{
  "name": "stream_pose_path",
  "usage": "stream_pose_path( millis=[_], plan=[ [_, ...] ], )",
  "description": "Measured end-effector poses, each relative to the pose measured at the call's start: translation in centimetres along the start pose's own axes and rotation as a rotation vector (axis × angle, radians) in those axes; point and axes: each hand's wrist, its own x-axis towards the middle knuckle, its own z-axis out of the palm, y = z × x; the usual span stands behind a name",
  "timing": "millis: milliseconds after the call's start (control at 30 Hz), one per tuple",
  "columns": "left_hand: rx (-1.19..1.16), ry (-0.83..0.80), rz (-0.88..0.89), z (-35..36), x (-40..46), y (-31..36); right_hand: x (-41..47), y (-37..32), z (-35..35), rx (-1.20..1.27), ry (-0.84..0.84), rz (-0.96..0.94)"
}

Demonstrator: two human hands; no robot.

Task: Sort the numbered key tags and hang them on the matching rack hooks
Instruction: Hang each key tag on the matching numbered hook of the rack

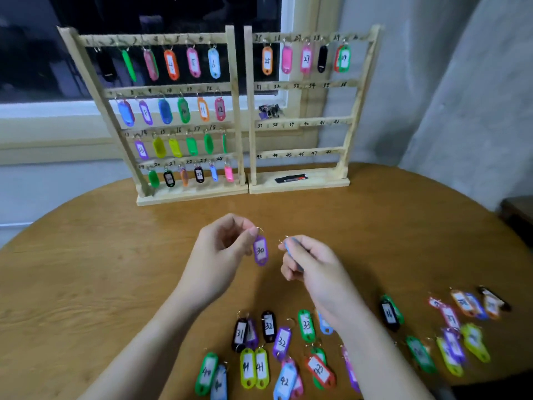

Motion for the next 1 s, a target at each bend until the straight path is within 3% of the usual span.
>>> stream_pose_path(
  millis=[433,1000],
  plan=[
    [0.353,-0.075,0.382,5.9,19.2,14.3,10.6,-14.1,-10.7,-0.082,0.214,-0.331],
    [0.643,-0.079,0.543,11.8,35.6,20.9,22.1,-23.8,-16.1,-0.077,0.284,-0.48]
  ],
)
